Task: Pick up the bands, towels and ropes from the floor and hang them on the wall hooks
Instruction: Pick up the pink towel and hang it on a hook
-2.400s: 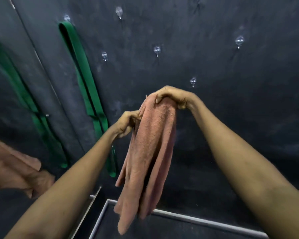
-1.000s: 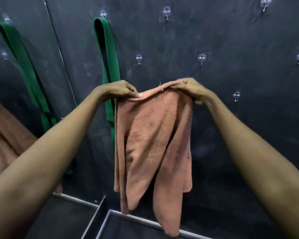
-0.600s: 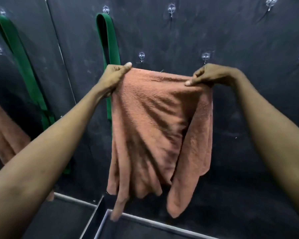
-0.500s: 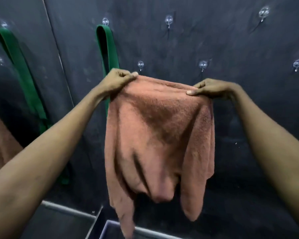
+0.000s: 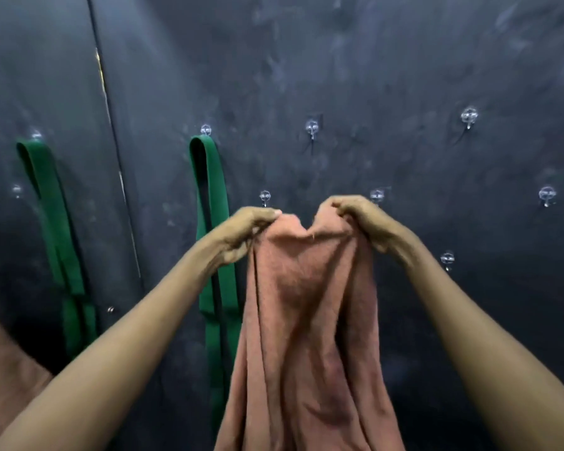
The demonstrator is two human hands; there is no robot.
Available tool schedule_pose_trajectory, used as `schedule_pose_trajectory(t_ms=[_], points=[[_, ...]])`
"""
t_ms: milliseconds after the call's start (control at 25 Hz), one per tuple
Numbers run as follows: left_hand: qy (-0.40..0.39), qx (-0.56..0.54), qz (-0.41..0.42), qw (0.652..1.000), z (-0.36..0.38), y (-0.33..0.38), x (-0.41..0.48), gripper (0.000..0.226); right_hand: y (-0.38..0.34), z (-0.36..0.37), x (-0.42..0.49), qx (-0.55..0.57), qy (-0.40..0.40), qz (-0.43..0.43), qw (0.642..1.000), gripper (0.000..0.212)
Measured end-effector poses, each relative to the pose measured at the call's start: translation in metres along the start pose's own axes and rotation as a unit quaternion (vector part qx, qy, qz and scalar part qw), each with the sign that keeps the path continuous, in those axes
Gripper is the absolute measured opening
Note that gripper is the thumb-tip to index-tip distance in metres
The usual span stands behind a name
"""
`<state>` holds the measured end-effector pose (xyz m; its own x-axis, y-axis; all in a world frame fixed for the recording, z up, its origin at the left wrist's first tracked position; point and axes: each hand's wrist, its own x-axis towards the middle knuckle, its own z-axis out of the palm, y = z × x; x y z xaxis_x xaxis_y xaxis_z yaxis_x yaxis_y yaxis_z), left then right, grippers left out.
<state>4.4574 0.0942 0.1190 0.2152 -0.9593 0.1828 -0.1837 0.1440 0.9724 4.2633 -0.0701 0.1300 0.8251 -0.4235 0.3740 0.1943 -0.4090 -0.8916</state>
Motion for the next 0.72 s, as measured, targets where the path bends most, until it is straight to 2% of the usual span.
schedule_pose_trajectory(t_ms=[40,120,160,240,360,480,600,680,720], points=[[-0.018,0.004,-0.008,1.000,0.001,-0.008,-0.002,0.033,0.005,0.007,-0.001,-0.022,-0.022,0.034,0.999,0.031],[-0.032,0.063,0.010,0.997,-0.010,-0.026,-0.002,0.052,0.019,0.017,-0.004,-0.077,-0.080,0.091,0.990,0.038],[-0.009,0.093,0.025,0.995,-0.013,-0.029,-0.003,0.053,0.025,0.019,-0.002,-0.108,-0.094,0.093,0.985,0.046],[0.074,0.096,0.070,0.990,-0.019,-0.027,0.001,0.039,0.026,0.024,0.012,-0.103,-0.076,0.069,0.989,0.052],[0.184,-0.004,0.121,0.975,-0.029,-0.003,0.019,0.028,0.012,0.032,0.042,0.001,-0.048,0.023,0.999,0.041],[0.217,0.011,0.133,0.967,-0.045,0.009,0.039,0.018,0.004,0.031,0.069,-0.039,-0.053,-0.009,0.998,0.027],[0.239,0.053,0.097,0.965,-0.058,-0.015,0.048,0.013,0.024,0.036,0.085,-0.076,0.074,-0.029,0.994,0.019],[0.262,0.007,0.077,0.962,-0.064,-0.026,0.056,0.010,0.033,0.043,0.098,-0.104,0.146,-0.044,0.983,0.014],[0.275,-0.041,0.074,0.958,-0.066,-0.024,0.062,0.009,0.033,0.047,0.107,-0.154,0.166,-0.054,0.973,0.014]])
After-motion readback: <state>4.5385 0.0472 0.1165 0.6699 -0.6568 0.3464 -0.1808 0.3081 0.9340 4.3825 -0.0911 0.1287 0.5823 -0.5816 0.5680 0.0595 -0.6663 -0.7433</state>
